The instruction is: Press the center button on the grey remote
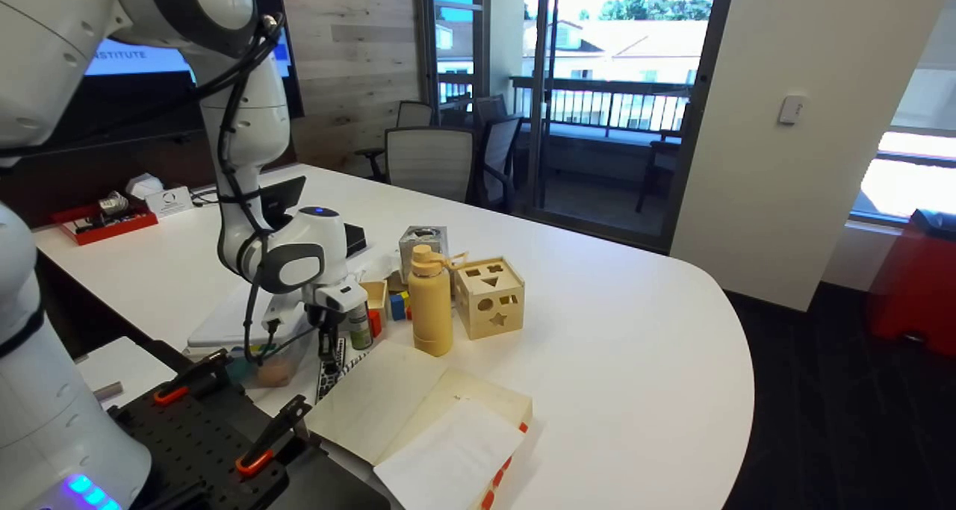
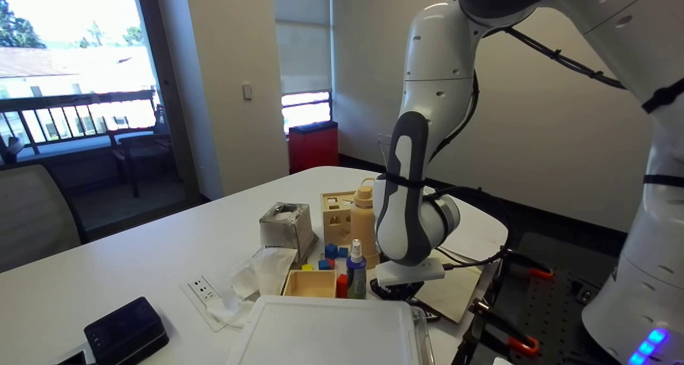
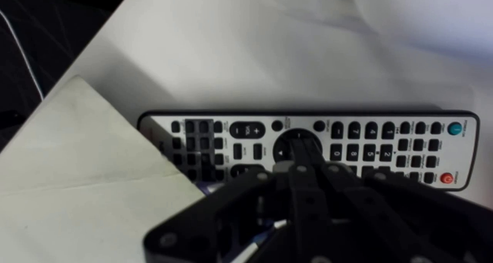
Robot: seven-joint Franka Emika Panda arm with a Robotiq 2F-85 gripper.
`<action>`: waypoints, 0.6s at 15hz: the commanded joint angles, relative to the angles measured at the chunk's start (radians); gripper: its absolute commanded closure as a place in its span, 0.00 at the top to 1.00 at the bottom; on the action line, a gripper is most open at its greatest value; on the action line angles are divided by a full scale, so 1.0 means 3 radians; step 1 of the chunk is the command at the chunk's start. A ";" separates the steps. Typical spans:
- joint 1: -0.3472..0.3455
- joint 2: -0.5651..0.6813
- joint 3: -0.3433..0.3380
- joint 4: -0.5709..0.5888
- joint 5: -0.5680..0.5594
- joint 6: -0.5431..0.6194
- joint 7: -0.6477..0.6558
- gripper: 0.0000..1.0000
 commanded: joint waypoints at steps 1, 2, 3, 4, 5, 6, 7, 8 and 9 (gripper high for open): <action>-0.0122 0.0119 0.0063 0.0088 0.0059 -0.0028 -0.0257 0.00; -0.0175 0.0146 0.0085 0.0101 0.0063 -0.0036 -0.0306 0.00; -0.0239 0.0155 0.0124 0.0097 0.0071 -0.0042 -0.0359 0.00; -0.0246 0.0162 0.0108 0.0082 0.0074 -0.0013 -0.0401 0.00; -0.0365 0.0162 0.0199 0.0075 0.0094 -0.0008 -0.0460 0.00; -0.0394 0.0197 0.0205 0.0103 0.0086 -0.0006 -0.0513 0.00; -0.0418 0.0209 0.0220 0.0109 0.0086 -0.0016 -0.0560 0.00; -0.0470 0.0215 0.0263 0.0115 0.0089 -0.0033 -0.0620 0.00; -0.0491 0.0230 0.0269 0.0130 0.0091 -0.0044 -0.0668 0.00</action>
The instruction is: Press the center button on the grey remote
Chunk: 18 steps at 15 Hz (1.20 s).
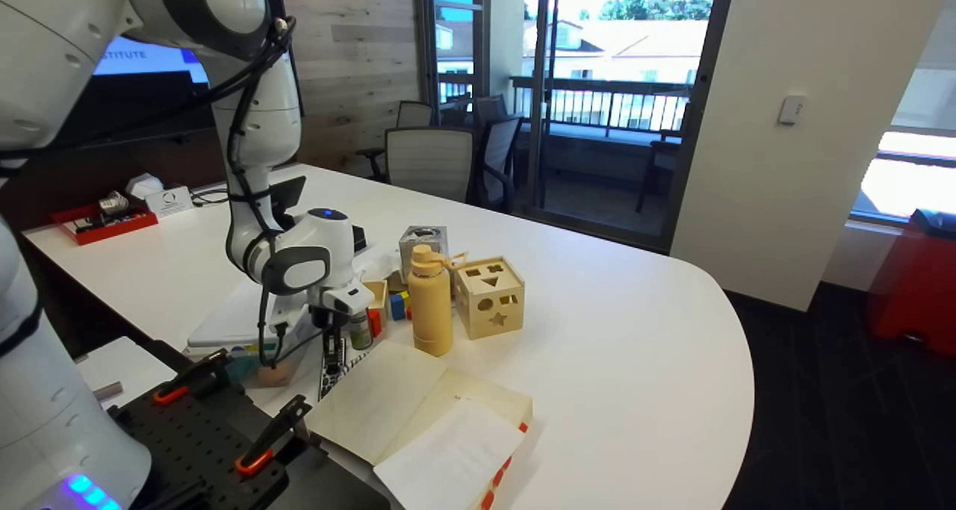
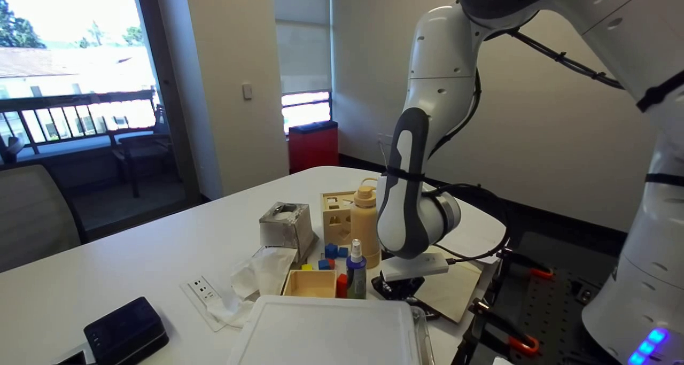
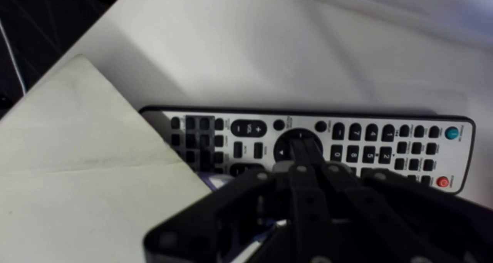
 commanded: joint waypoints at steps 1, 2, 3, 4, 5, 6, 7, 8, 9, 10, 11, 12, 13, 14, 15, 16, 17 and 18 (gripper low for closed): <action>-0.0153 0.0204 0.0081 0.0117 0.0090 -0.0054 -0.0266 0.00; -0.0183 0.0190 0.0095 0.0125 0.0088 -0.0076 -0.0301 0.00; -0.0222 0.0149 0.0123 0.0124 0.0089 -0.0114 -0.0338 0.00; -0.0244 0.0103 0.0143 0.0116 0.0087 -0.0169 -0.0355 0.00; -0.0277 0.0032 0.0183 0.0097 0.0091 -0.0224 -0.0386 0.00; -0.0319 -0.0016 0.0219 0.0097 0.0090 -0.0277 -0.0424 0.00; -0.0383 -0.0096 0.0290 0.0073 0.0088 -0.0377 -0.0488 0.00; -0.0371 -0.0148 0.0301 0.0060 0.0093 -0.0445 -0.0509 0.00; -0.0366 -0.0212 0.0320 0.0048 0.0099 -0.0522 -0.0532 0.00; -0.0328 -0.0286 0.0307 0.0024 0.0107 -0.0596 -0.0532 0.00; -0.0322 -0.0361 0.0318 -0.0007 0.0122 -0.0645 -0.0526 0.00; -0.0268 -0.0454 0.0288 -0.0048 0.0124 -0.0674 -0.0499 0.00; -0.0216 -0.0558 0.0248 -0.0091 0.0118 -0.0701 -0.0474 0.00; -0.0154 -0.0666 0.0197 -0.0126 0.0101 -0.0734 -0.0450 0.00; -0.0092 -0.0800 0.0148 -0.0177 0.0085 -0.0754 -0.0424 0.00; -0.0008 -0.0938 0.0078 -0.0238 0.0062 -0.0776 -0.0382 0.00; 0.0079 -0.1077 0.0001 -0.0287 0.0031 -0.0837 -0.0338 0.00; 0.0182 -0.1243 -0.0101 -0.0332 -0.0028 -0.0941 -0.0293 0.00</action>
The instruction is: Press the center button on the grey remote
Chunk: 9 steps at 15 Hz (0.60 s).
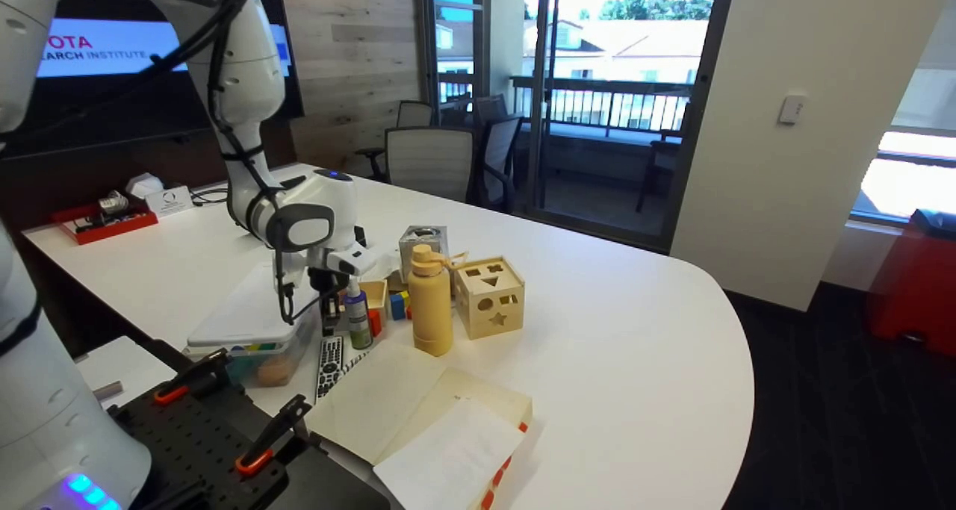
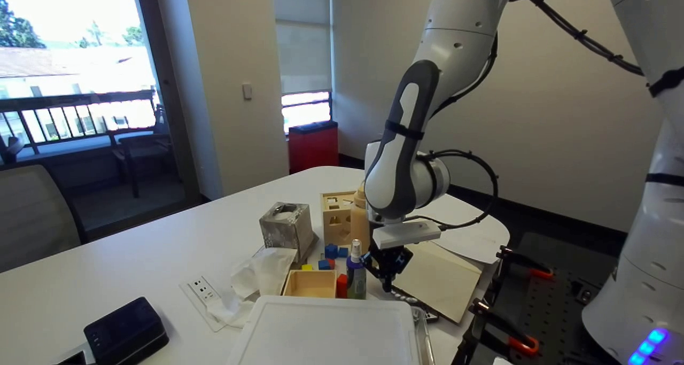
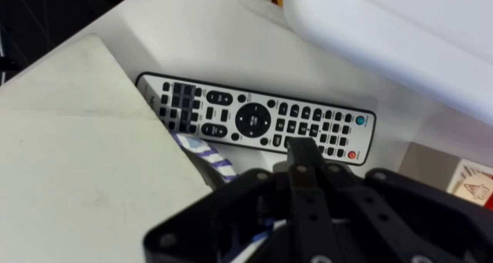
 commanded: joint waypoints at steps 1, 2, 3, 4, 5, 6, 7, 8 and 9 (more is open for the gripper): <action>0.0367 -0.0703 -0.0327 -0.0303 -0.0092 -0.0357 0.0144 0.00; 0.0501 -0.0898 -0.0463 -0.0338 -0.0220 -0.0506 0.0227 0.00; 0.0607 -0.1082 -0.0578 -0.0355 -0.0380 -0.0653 0.0328 0.26; 0.0682 -0.1245 -0.0666 -0.0347 -0.0584 -0.0805 0.0439 0.27; 0.0724 -0.1399 -0.0720 -0.0317 -0.0815 -0.0952 0.0569 0.34; 0.0715 -0.1550 -0.0715 -0.0260 -0.1016 -0.1118 0.0652 0.40; 0.0669 -0.1687 -0.0661 -0.0195 -0.1182 -0.1282 0.0701 0.49; 0.0610 -0.1818 -0.0579 -0.0135 -0.1261 -0.1442 0.0695 0.55; 0.0561 -0.1919 -0.0510 -0.0071 -0.1303 -0.1575 0.0659 0.64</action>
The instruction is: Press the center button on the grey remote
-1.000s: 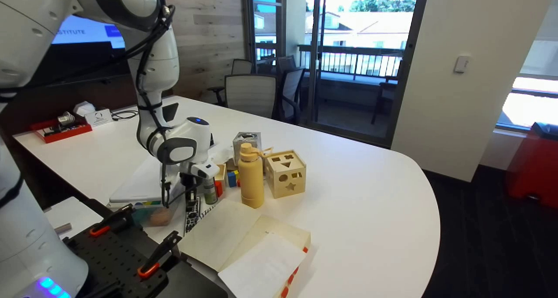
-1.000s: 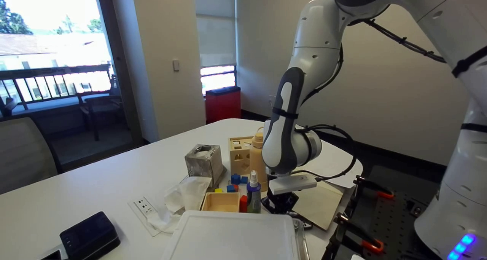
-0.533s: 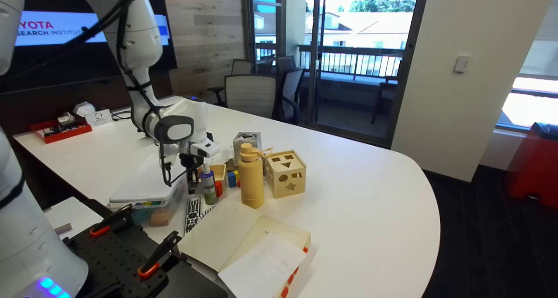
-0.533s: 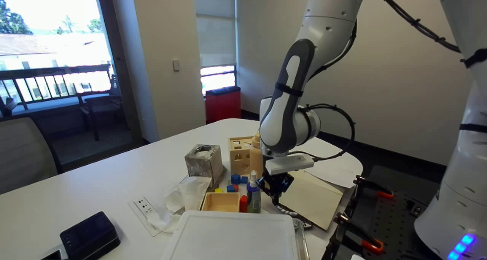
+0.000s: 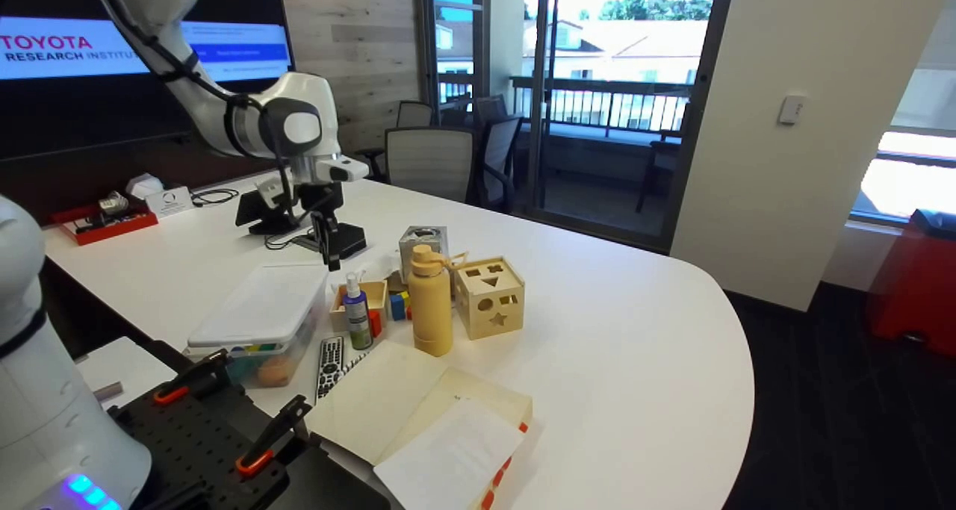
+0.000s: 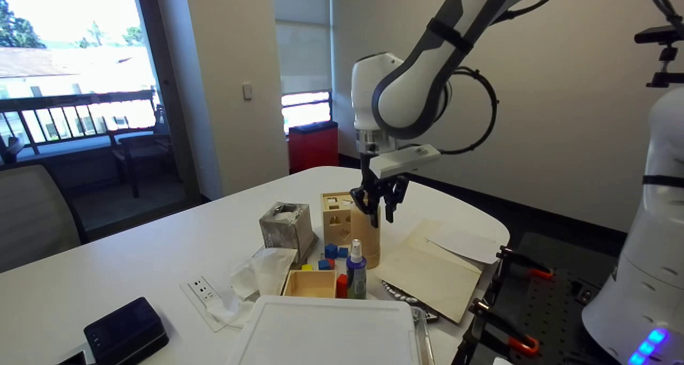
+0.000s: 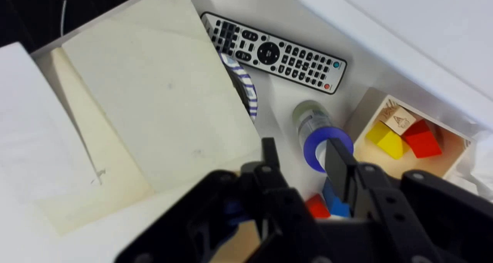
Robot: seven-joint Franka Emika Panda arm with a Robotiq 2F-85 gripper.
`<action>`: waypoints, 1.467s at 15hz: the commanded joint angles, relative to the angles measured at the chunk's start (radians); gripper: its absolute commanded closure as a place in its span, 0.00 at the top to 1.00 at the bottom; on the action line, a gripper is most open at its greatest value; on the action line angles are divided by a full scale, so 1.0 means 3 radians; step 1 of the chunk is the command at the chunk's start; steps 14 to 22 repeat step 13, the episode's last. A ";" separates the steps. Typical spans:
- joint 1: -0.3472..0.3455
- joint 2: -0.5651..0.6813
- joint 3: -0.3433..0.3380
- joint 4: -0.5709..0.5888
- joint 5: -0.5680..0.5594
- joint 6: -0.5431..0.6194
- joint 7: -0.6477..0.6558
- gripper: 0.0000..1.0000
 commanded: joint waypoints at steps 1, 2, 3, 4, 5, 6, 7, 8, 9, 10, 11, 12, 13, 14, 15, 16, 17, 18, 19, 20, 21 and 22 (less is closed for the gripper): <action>-0.0136 -0.0501 0.0196 0.0142 -0.0165 -0.0548 -0.0045 0.71; -0.0166 -0.0569 0.0251 0.0207 -0.0100 -0.0657 -0.0119 0.77; -0.0192 -0.0618 0.0299 0.0276 -0.0034 -0.0758 -0.0196 0.86; -0.0214 -0.0649 0.0334 0.0337 0.0027 -0.0833 -0.0277 0.93; -0.0236 -0.0676 0.0366 0.0389 0.0057 -0.0891 -0.0311 0.99; -0.0259 -0.0685 0.0389 0.0440 0.0093 -0.0938 -0.0359 1.00; -0.0279 -0.0682 0.0407 0.0481 0.0102 -0.0971 -0.0382 1.00; -0.0298 -0.0681 0.0418 0.0518 0.0113 -0.1004 -0.0405 1.00; -0.0318 -0.0674 0.0427 0.0543 0.0123 -0.1018 -0.0426 1.00; -0.0333 -0.0668 0.0433 0.0565 0.0131 -0.1042 -0.0448 1.00; -0.0346 -0.0663 0.0431 0.0580 0.0142 -0.1041 -0.0474 1.00; -0.0355 -0.0664 0.0430 0.0590 0.0143 -0.1056 -0.0476 1.00; -0.0366 -0.0661 0.0432 0.0596 0.0140 -0.1058 -0.0471 1.00; -0.0366 -0.0661 0.0432 0.0596 0.0140 -0.1058 -0.0471 1.00; -0.0366 -0.0661 0.0432 0.0596 0.0140 -0.1058 -0.0471 1.00; -0.0366 -0.0661 0.0432 0.0596 0.0140 -0.1058 -0.0471 1.00; -0.0366 -0.0661 0.0432 0.0596 0.0140 -0.1058 -0.0471 1.00; -0.0366 -0.0661 0.0432 0.0596 0.0140 -0.1058 -0.0471 1.00; -0.0366 -0.0661 0.0432 0.0596 0.0140 -0.1058 -0.0471 1.00; -0.0366 -0.0661 0.0432 0.0596 0.0140 -0.1058 -0.0471 1.00; -0.0366 -0.0661 0.0432 0.0596 0.0140 -0.1058 -0.0471 1.00; -0.0366 -0.0661 0.0432 0.0596 0.0140 -0.1058 -0.0471 1.00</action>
